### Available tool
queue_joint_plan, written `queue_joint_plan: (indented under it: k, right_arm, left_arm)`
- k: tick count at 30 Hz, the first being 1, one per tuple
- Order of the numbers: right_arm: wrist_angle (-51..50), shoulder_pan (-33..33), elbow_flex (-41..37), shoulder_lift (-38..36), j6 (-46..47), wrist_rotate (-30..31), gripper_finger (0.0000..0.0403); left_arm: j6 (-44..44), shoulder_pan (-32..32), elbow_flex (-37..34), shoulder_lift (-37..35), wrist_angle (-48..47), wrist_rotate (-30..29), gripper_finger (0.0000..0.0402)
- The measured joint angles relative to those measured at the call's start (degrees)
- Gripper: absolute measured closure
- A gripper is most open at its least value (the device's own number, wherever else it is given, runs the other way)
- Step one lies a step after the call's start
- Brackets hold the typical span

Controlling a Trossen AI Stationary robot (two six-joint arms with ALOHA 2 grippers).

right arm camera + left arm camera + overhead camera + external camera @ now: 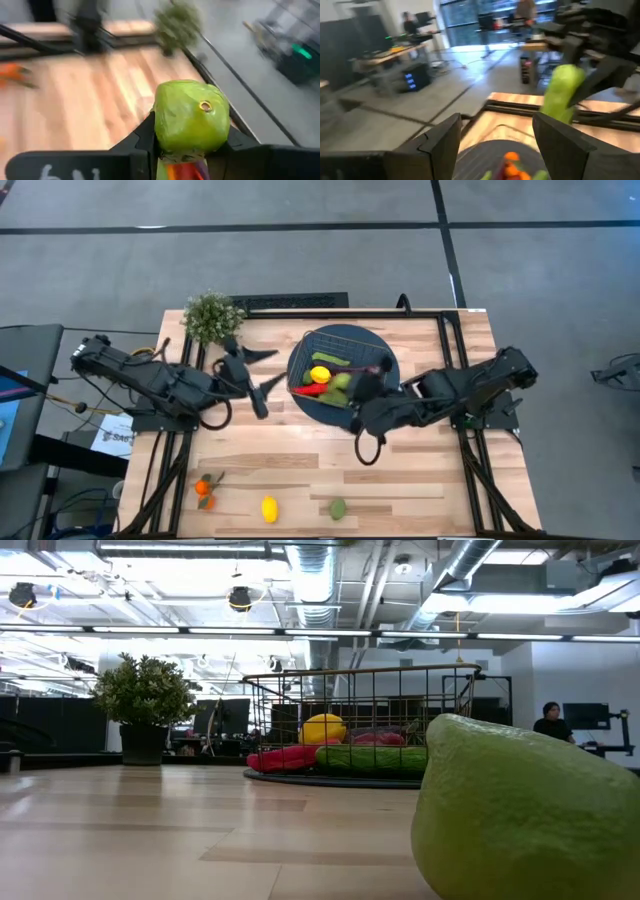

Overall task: Build produce basket
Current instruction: Put the cucumber into the wire basket

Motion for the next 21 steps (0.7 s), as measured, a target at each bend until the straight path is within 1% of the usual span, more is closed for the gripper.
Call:
queue_joint_plan:
  k: [2, 4, 7, 8, 11, 13, 17, 21]
  right_arm:
    - [-7.66, 0.68, 0.10, -0.40, 7.22, 1.56, 0.0284]
    - [-17.21, 2.32, -0.04, -0.86, 15.56, 2.72, 0.0284]
    - [-30.32, 5.01, 0.01, -1.84, 29.60, 5.32, 0.0284]
    - [-32.03, 6.21, -0.23, -2.26, 33.71, 6.15, 0.0284]
    - [-28.57, 8.64, -3.59, -6.09, 34.24, 9.18, 0.0284]
    - [-29.65, 9.41, -5.85, -8.48, 38.34, 11.94, 0.0284]
    - [-29.89, 10.43, -14.06, -12.60, 47.74, 14.16, 0.0284]
    - [-23.65, 10.84, -25.69, -17.01, 55.24, 13.95, 0.0284]
  left_arm:
    - [-3.00, 0.00, 0.04, -1.75, -4.09, -2.96, 0.0167]
    - [-7.90, 0.02, 0.04, -3.42, -9.65, -3.68, 0.0167]
    - [-16.24, 0.00, 0.04, -5.39, -18.93, -2.66, 0.0167]
    - [-19.22, -0.02, 0.04, -5.74, -21.60, -2.05, 0.0167]
    - [-26.62, -0.02, 0.04, -6.26, -28.45, 0.92, 0.0167]
    - [-29.38, 0.00, 0.07, -5.70, -29.84, 2.59, 0.0169]
    - [-29.88, -0.11, -0.02, -3.44, -29.68, 4.78, 0.0174]
    - [-29.87, -0.09, -0.05, -0.62, -29.69, 5.65, 0.0175]
